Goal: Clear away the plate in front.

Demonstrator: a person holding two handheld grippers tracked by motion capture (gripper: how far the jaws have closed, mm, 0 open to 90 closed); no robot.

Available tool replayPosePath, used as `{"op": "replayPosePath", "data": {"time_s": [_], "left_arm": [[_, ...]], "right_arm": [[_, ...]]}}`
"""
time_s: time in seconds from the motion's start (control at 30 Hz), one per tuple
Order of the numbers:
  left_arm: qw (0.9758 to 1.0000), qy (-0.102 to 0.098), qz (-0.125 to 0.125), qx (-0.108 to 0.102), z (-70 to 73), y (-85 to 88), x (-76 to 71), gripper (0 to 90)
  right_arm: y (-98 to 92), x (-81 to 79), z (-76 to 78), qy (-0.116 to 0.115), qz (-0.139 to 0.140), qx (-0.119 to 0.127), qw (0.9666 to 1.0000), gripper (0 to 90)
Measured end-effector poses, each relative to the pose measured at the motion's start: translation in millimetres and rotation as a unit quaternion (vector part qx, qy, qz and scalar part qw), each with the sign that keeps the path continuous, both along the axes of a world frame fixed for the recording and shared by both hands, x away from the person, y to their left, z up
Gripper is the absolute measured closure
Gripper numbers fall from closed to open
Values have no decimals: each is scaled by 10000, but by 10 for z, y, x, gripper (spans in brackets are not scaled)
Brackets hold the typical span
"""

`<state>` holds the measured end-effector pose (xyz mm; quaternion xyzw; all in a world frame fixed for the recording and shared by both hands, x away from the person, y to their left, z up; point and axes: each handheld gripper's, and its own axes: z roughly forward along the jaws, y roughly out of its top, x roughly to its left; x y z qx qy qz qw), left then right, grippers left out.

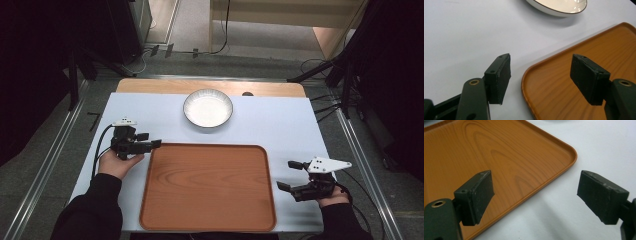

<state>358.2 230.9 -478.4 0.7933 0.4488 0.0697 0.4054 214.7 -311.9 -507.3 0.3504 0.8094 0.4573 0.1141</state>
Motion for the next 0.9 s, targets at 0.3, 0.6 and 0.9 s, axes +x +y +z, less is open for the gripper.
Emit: {"op": "replayPosePath", "data": {"time_s": [0.3,0.6,0.9], "left_arm": [[9999,140,6,-94,6,-70,145,347],[9995,214,92,-233,83,-138,357,349],[9996,209,126,-133,99,-297,563,359]], "right_arm": [[6,-1,2,29,-15,-20,10000,142],[4,3,-4,17,-33,-2,10000,142],[-2,0,-3,-13,-22,19,10000,142]]}}
